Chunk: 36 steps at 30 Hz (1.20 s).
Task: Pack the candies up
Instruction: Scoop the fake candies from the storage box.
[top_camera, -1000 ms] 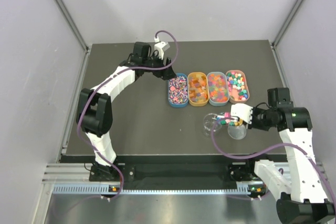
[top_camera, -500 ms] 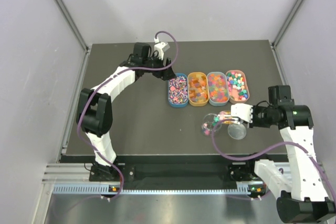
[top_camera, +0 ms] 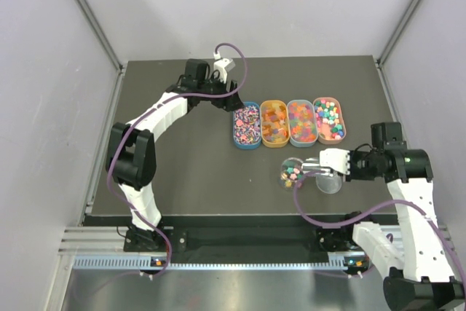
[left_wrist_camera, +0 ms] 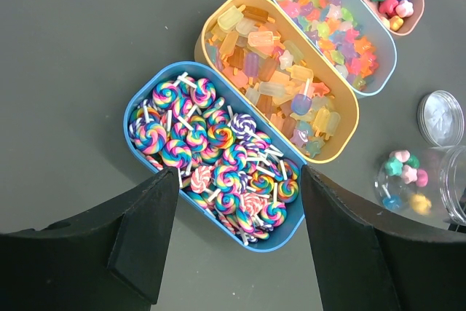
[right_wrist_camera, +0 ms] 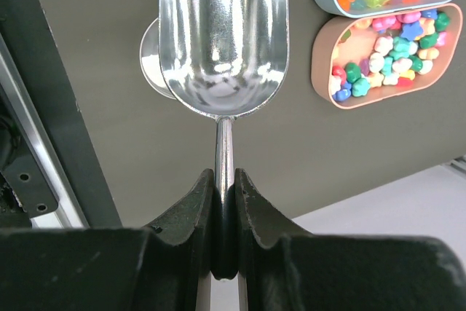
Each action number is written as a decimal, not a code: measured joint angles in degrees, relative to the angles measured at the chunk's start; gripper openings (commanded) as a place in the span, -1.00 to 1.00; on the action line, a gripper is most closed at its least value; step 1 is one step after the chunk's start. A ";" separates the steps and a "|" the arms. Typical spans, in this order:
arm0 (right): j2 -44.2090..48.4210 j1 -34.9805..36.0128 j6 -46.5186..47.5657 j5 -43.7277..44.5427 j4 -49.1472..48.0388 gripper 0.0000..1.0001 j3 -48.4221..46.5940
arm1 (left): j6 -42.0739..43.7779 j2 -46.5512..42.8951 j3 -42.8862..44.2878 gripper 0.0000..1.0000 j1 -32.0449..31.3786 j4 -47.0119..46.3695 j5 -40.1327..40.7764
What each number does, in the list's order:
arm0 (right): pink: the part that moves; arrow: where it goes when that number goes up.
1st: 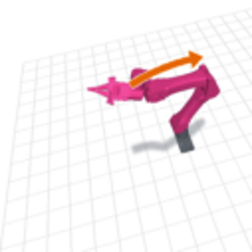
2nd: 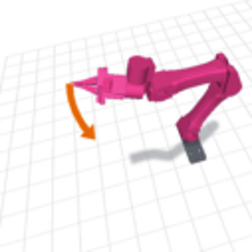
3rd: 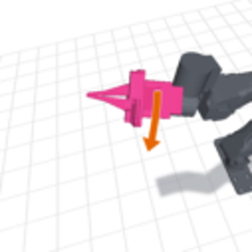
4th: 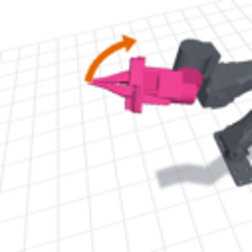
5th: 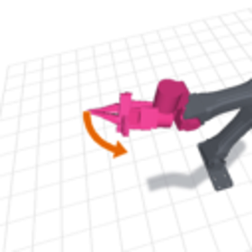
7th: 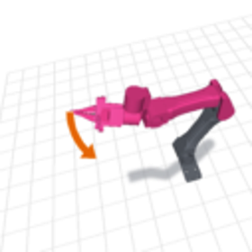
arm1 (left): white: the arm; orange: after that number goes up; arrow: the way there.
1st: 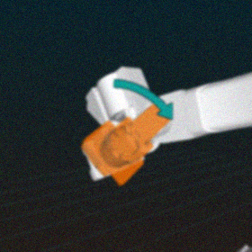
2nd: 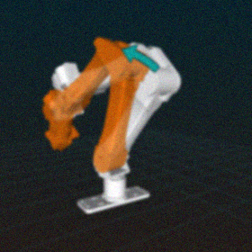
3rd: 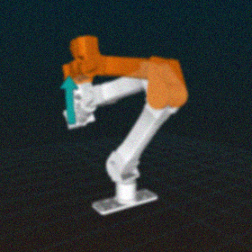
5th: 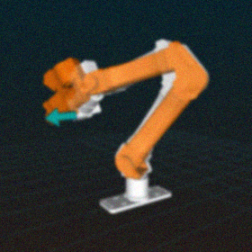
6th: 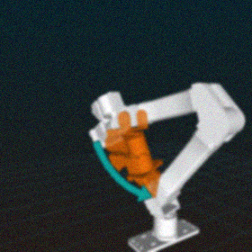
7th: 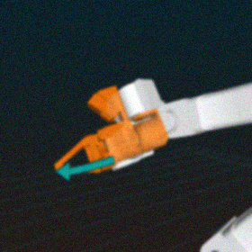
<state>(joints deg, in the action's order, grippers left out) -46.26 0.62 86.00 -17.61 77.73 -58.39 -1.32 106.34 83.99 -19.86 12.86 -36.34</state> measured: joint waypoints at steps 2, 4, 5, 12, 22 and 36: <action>-0.46 0.00 -0.02 -0.04 0.00 -1.00 -0.11 | 0.00 0.00 0.00 0.45 0.00 0.00 0.00; -0.96 0.00 -0.07 -0.17 -0.15 -1.00 -0.20 | 0.00 0.00 0.00 0.45 0.00 0.00 0.00; -1.14 0.00 -0.11 -0.24 -0.15 -1.00 -0.17 | 0.00 0.00 0.00 0.45 0.00 0.00 0.02; -3.87 0.00 -8.92 -1.68 -1.60 -1.00 -4.44 | 0.00 0.00 0.02 0.45 0.00 0.04 0.00; -25.00 0.00 -42.73 5.92 -18.43 -1.00 -15.61 | -0.02 6.82 16.87 0.40 -1.40 4.31 -1.79; -55.98 -2.32 -59.58 16.74 -9.66 -1.00 -38.93 | -0.98 9.46 14.53 0.40 -2.80 3.04 -3.52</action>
<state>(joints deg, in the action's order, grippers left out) -102.24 -1.69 26.41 -0.86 68.07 -97.32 -2.31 115.81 98.52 -22.65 15.90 -39.86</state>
